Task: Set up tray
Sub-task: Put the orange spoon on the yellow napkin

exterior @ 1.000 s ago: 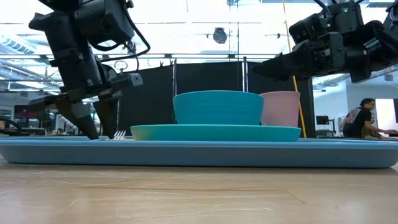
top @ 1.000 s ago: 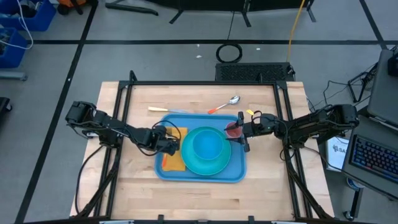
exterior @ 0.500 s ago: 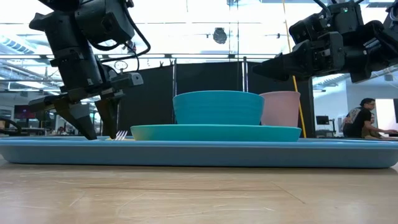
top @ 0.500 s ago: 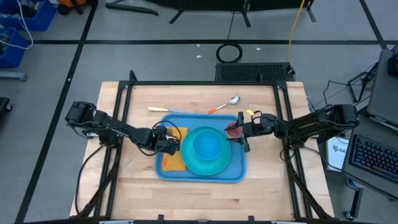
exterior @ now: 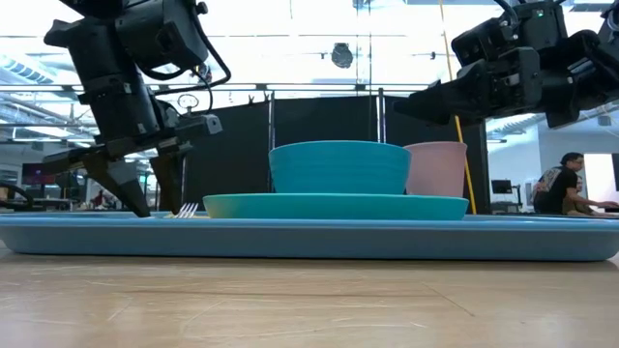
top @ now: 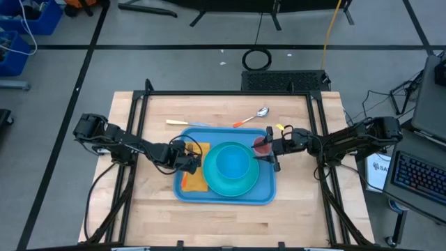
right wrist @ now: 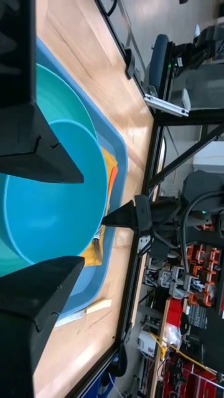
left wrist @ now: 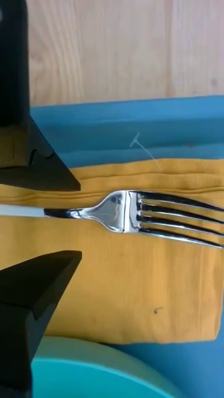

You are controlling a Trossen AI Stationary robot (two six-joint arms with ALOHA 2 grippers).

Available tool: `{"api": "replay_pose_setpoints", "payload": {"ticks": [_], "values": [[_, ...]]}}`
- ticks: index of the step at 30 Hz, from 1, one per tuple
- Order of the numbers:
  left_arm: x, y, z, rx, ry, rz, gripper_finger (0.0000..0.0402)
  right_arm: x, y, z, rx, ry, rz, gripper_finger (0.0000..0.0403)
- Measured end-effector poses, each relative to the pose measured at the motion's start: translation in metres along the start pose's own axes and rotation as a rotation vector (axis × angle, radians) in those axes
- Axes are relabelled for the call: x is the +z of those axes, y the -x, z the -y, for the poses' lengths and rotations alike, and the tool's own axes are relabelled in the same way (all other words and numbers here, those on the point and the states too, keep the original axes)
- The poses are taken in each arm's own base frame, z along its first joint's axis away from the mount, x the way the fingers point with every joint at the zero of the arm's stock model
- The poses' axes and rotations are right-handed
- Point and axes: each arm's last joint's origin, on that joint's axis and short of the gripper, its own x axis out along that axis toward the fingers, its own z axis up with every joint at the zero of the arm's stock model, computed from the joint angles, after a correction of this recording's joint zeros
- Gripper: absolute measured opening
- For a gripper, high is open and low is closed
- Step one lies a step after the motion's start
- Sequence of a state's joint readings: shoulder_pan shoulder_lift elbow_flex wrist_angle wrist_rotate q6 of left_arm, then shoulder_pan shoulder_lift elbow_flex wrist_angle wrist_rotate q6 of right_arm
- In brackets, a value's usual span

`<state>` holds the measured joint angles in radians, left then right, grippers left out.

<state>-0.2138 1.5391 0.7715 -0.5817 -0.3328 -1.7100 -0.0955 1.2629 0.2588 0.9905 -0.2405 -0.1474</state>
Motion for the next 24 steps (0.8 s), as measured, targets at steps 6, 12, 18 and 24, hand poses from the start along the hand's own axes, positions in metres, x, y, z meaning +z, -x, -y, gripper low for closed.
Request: {"api": "replay_pose_setpoints", "payload": {"ticks": [6, 12, 18, 24], "values": [[0.003, 0.008, 0.002, -0.043, -0.062, 0.027, 0.017, 0.0, 0.0, 0.0, 0.0, -0.004, -0.002, 0.0194], [0.014, 0.028, -0.001, -0.101, -0.143, 0.102, 0.017, -0.001, 0.0, 0.0, 0.0, -0.005, -0.004, 0.0194], [0.036, 0.046, -0.014, -0.053, -0.305, 0.203, 0.017, -0.001, 0.0, 0.0, 0.0, -0.023, -0.005, 0.0194], [0.062, 0.054, -0.021, 0.014, -0.571, 0.275, 0.017, -0.001, 0.0, 0.0, 0.0, -0.031, -0.002, 0.0194]]}}
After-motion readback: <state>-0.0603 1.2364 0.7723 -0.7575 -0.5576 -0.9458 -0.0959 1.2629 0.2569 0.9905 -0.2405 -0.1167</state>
